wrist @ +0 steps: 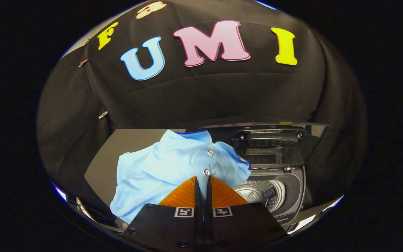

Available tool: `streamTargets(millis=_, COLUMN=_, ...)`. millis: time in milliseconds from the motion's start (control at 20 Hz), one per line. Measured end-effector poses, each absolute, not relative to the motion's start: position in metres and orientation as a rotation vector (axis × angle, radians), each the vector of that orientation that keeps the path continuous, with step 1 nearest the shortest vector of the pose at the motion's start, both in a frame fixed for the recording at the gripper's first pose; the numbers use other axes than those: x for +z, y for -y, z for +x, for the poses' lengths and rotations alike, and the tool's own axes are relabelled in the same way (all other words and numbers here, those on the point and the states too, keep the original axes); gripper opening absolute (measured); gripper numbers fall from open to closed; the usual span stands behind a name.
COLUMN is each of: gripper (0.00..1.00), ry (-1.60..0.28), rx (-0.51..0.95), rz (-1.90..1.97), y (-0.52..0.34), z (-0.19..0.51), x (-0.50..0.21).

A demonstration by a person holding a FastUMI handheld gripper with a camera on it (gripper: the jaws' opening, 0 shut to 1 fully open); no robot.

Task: Put the clothes into the washing machine and then close the washing machine lid.

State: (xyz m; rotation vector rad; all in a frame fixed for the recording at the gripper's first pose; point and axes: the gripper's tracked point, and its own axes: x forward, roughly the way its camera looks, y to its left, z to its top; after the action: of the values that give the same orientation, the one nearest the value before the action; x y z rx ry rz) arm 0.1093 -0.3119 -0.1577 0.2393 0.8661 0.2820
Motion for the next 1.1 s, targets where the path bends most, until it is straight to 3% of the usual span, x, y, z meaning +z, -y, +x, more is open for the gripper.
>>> streamTargets(millis=650, gripper=0.05, ry=-0.825, rx=0.141, rz=0.230, y=0.421, z=0.120, x=-0.169)
streamTargets(millis=1100, gripper=0.05, ry=-0.864, rx=0.086, rz=0.242, y=0.441, z=0.127, x=-0.198)
